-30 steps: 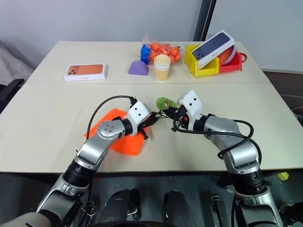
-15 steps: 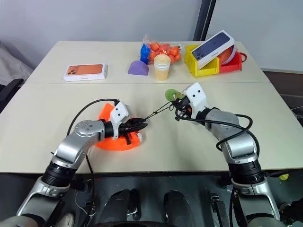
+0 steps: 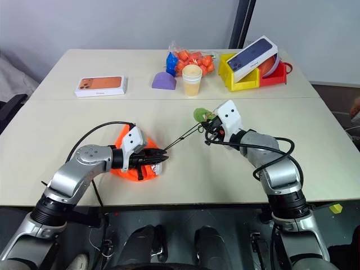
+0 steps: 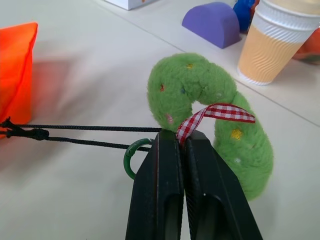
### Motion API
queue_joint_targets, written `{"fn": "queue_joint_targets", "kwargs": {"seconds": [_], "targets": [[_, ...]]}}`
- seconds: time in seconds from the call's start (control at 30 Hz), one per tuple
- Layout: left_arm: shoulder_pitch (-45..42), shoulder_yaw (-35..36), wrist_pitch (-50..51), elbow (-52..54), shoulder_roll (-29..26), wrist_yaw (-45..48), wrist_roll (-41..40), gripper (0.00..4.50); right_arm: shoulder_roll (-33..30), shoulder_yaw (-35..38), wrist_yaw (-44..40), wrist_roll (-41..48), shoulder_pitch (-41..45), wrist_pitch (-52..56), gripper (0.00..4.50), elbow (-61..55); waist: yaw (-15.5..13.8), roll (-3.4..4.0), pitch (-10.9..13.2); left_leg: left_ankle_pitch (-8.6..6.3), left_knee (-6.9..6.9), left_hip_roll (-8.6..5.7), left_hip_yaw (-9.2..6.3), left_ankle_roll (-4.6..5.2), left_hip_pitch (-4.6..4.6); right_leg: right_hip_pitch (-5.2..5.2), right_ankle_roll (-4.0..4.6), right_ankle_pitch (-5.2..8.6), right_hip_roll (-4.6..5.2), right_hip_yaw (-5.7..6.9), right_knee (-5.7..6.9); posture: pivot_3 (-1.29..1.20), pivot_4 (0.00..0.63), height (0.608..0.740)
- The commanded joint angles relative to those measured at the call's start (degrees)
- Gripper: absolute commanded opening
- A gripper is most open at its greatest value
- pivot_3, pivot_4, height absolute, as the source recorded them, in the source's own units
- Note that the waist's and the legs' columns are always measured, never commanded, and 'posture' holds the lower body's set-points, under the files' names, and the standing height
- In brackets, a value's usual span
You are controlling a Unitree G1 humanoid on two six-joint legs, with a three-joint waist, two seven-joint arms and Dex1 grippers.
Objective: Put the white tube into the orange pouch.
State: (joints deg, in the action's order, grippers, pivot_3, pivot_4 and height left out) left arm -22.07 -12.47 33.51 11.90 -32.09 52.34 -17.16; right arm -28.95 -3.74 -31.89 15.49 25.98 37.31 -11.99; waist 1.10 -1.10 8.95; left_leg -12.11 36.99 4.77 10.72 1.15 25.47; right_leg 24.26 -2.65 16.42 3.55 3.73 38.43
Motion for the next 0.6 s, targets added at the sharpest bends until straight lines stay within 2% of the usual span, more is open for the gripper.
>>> {"fn": "queue_joint_targets", "kwargs": {"seconds": [0.03,0.13,0.23,0.27,0.33,0.5,0.6], "targets": [[0.9,2.1,1.8,0.9,-0.5,0.6,-2.4,1.27,-1.0,2.3,2.3,-2.0,1.5,-1.1,0.00,-0.4,0.0,0.00,0.0,0.00,0.00,0.00,0.00,0.00,0.00,0.00,0.00,0.00,0.00,0.00,0.00,0.00,0.150,0.740],[0.7,4.0,2.8,1.5,-0.2,0.1,-4.6,2.60,-1.4,1.8,0.5,-1.0,1.0,0.2,1.01,-1.5,0.0,0.00,0.0,0.00,0.00,0.00,0.00,-0.01,0.00,0.00,0.00,0.00,0.00,0.00,0.00,0.00,0.150,0.740],[0.4,7.4,4.6,2.0,0.2,-0.8,-7.5,4.22,-2.2,1.4,-0.9,-0.3,-0.1,1.0,2.63,-3.1,0.0,0.00,0.0,0.00,0.00,0.00,0.00,0.00,0.00,0.00,0.00,0.00,0.00,0.00,0.00,0.00,0.150,0.740],[0.5,8.4,5.2,2.2,0.2,-1.0,-8.5,4.50,-2.4,1.3,-1.2,-0.2,-0.6,1.2,3.05,-3.6,0.0,0.00,0.0,0.00,0.00,0.00,-0.01,0.00,0.00,0.00,0.00,0.00,0.00,0.00,0.00,0.00,0.150,0.740],[0.2,13.2,6.4,1.4,-0.1,-1.9,-11.5,4.50,-3.5,1.1,-2.6,-0.3,-2.6,0.5,4.05,-5.3,0.0,0.00,0.0,0.00,0.00,0.00,0.00,0.00,0.00,0.00,-0.01,0.00,0.00,0.00,0.00,0.00,0.150,0.740],[0.2,22.0,7.5,-0.8,-1.4,-3.6,-16.0,4.50,-5.3,1.7,-5.4,0.0,-6.7,-2.5,4.05,-8.1,-0.1,0.00,0.0,0.00,0.00,0.00,-0.01,0.00,0.00,-0.01,-0.02,0.01,0.00,0.00,-0.01,0.00,0.150,0.740],[0.9,25.1,5.1,-3.1,-2.0,-5.1,-15.2,4.50,-5.7,2.6,-7.3,1.5,-8.7,-3.9,4.05,-9.3,0.0,0.00,0.0,0.00,0.00,0.00,-0.01,0.00,-0.01,-0.01,-0.02,0.00,0.00,0.01,-0.01,0.00,0.150,0.740]]}}
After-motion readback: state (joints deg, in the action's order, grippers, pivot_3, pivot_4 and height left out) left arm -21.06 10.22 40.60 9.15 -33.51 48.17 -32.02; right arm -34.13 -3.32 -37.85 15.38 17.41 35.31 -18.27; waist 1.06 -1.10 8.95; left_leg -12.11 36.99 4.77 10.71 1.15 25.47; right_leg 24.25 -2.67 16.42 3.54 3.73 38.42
